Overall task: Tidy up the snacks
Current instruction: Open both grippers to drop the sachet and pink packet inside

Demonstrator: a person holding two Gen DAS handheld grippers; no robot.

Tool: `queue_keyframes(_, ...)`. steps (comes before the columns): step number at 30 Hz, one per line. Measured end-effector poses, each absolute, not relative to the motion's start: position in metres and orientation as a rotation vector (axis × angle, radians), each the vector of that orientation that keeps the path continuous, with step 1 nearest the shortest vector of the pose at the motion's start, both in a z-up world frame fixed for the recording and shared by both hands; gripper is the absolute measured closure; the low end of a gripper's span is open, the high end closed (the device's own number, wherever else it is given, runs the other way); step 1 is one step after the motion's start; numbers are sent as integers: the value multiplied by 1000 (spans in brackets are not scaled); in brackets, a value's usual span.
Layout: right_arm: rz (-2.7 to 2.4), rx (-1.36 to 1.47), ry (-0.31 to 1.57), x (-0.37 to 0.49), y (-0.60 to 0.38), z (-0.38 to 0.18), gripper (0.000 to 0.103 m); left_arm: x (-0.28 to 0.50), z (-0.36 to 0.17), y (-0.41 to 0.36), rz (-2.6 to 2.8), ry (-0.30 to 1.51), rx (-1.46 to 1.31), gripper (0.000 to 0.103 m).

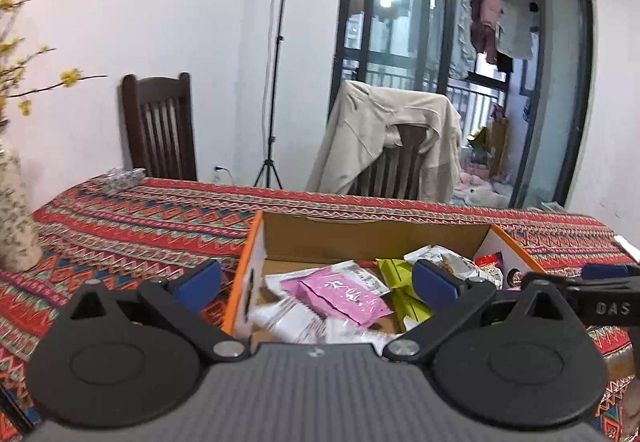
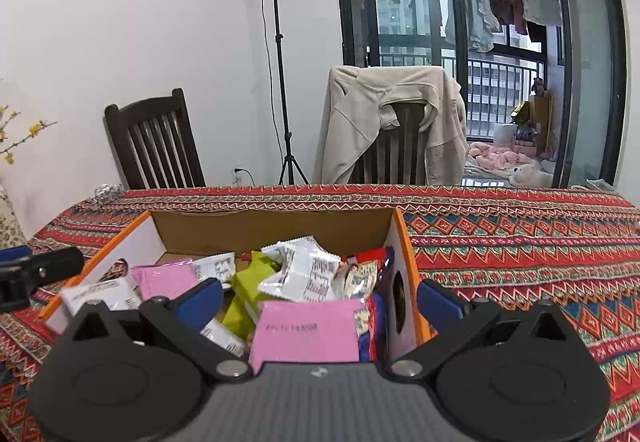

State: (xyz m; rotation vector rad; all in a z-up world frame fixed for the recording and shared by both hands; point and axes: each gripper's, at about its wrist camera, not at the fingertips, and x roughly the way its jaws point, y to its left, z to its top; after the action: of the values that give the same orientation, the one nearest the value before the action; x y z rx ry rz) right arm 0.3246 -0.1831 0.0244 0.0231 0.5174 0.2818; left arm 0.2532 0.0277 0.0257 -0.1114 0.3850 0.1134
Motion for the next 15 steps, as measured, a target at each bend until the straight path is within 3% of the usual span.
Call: queue_keyframes(15, 338, -36, 435, 199, -198, 42, 0, 138, 25, 24, 24, 334, -87, 0)
